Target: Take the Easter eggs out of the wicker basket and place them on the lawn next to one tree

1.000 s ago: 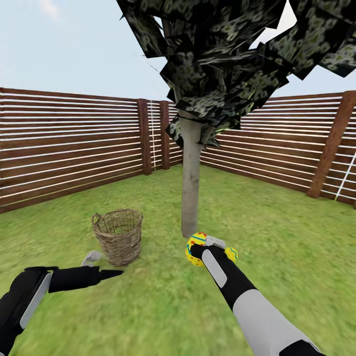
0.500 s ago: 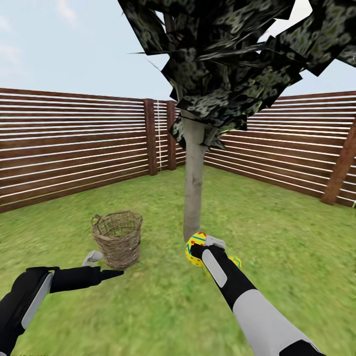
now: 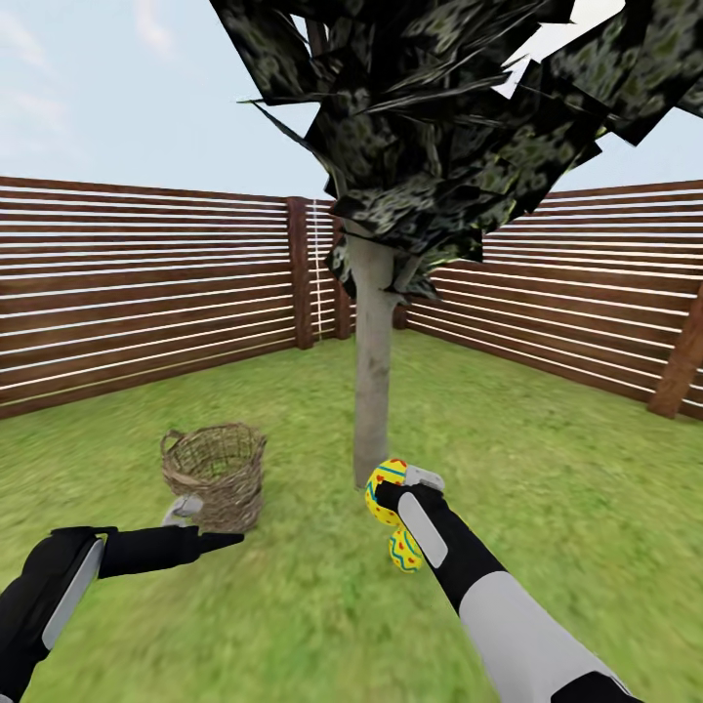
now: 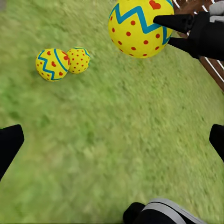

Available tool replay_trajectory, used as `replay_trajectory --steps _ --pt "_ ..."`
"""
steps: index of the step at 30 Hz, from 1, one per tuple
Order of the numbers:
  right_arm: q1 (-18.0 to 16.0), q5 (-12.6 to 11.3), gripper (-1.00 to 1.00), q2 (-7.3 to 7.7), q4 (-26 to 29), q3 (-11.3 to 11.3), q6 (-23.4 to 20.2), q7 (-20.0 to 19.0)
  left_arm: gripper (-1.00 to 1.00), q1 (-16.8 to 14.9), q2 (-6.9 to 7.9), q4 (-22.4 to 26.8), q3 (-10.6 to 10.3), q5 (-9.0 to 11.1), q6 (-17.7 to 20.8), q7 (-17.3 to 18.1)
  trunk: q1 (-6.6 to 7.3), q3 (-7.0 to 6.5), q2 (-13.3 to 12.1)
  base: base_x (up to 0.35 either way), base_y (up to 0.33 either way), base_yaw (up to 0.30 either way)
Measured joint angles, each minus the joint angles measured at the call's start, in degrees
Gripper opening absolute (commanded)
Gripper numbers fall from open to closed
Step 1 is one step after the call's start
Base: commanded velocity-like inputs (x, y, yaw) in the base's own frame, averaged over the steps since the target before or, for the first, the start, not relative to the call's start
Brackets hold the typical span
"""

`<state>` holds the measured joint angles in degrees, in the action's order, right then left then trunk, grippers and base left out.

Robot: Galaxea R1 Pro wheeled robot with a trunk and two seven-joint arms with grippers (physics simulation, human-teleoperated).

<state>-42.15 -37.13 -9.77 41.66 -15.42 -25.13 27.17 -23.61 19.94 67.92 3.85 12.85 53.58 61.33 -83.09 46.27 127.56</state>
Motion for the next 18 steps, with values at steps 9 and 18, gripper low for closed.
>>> replay_trajectory --steps 9,18 --pt "0.0 0.1 -1.0 -0.18 0.0 0.0 0.0 0.0 1.0 0.0 0.01 0.0 0.1 0.0 0.0 0.1 -0.02 -0.19 0.0 0.115 -0.086 0.176" --pt "0.0 0.0 -1.0 0.03 0.0 0.0 0.0 -0.1 1.0 0.0 0.09 0.0 0.2 0.1 0.0 0.5 -0.02 -0.46 0.0 0.001 -0.001 0.174"
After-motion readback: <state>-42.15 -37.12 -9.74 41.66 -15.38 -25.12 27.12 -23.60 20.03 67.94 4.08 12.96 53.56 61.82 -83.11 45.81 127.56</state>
